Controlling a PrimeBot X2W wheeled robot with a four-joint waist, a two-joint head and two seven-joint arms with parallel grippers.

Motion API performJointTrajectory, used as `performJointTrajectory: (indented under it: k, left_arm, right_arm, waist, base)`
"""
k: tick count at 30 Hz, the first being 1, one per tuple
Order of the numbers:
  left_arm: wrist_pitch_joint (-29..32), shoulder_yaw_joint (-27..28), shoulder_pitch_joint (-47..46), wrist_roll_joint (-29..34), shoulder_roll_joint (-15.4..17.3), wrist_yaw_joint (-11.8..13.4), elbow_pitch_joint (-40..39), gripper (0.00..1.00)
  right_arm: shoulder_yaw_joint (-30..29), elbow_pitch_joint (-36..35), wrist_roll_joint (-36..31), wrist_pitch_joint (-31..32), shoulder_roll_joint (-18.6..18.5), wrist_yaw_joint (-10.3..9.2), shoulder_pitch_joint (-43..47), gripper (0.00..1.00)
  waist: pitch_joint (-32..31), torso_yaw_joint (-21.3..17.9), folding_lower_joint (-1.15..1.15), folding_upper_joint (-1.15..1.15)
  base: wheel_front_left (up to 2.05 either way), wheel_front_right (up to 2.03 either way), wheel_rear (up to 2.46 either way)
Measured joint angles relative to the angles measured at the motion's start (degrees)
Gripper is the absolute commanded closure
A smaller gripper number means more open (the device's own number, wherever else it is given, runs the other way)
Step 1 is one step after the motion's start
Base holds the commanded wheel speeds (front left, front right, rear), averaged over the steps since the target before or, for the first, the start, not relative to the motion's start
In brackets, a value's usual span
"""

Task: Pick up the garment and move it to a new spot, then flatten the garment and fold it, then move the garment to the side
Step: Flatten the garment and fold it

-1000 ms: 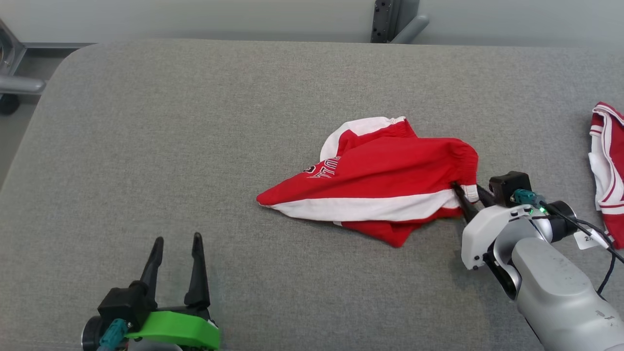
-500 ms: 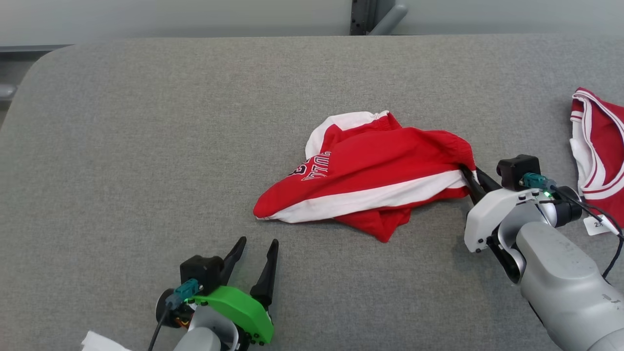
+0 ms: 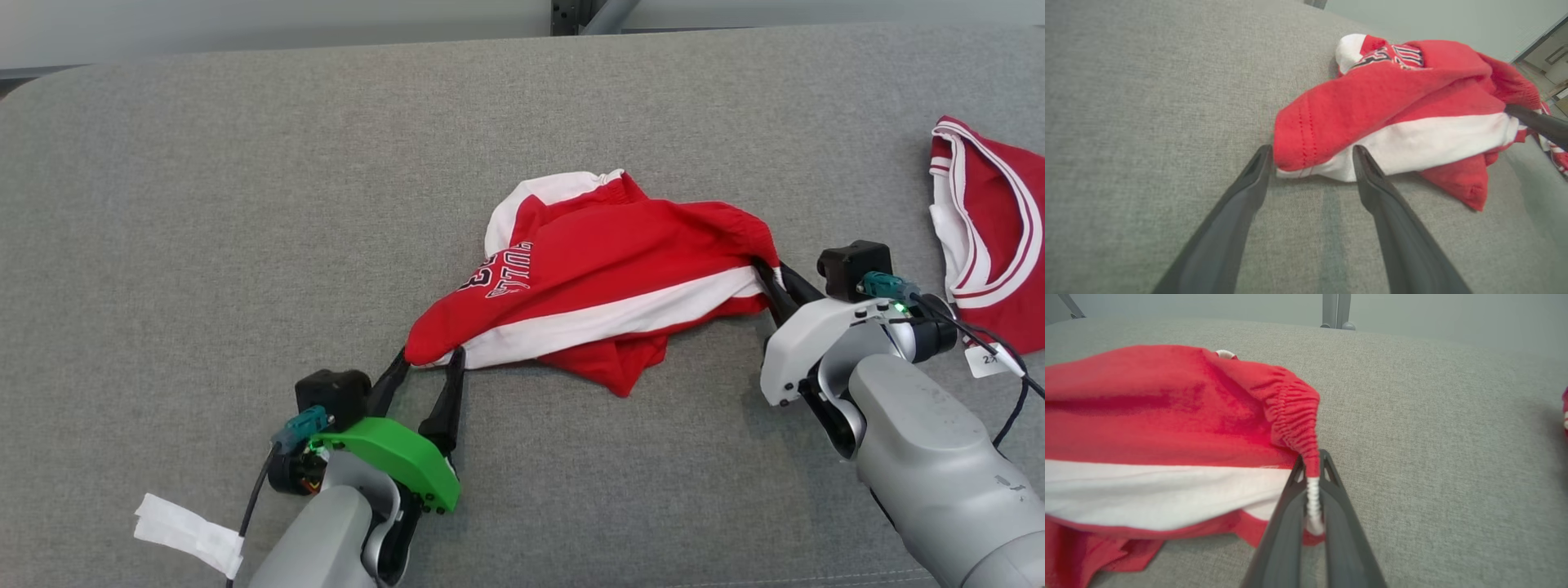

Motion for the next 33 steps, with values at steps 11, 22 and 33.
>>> performJointTrajectory:
  k: [11,22,33]
  left_arm:
    - [-0.2,-2.0,0.5,-1.0,0.0,-0.2,-3.0,0.15]
    - [-0.4,-4.8,-0.1,-1.2,0.0,-0.2,-1.0,0.02]
    - [-0.3,-3.4,-0.4,-1.2,0.0,-0.2,-1.7,1.00]
  right_arm:
    - [-0.9,-0.9,0.0,0.0,-0.1,0.00,-0.2,1.00]
    - [-1.4,-1.5,-0.5,0.0,0.6,0.00,-0.2,1.00]
    - [-2.0,-2.0,-0.9,0.0,0.9,0.00,-0.2,1.00]
  waist:
    - [0.6,-0.2,0.00,0.00]
    - [1.1,-0.8,0.00,0.00]
    - [1.2,-1.5,0.00,0.00]
  base:
    - [0.00,0.00,0.00]
    - [0.00,0.00,0.00]
    - [0.00,0.00,0.00]
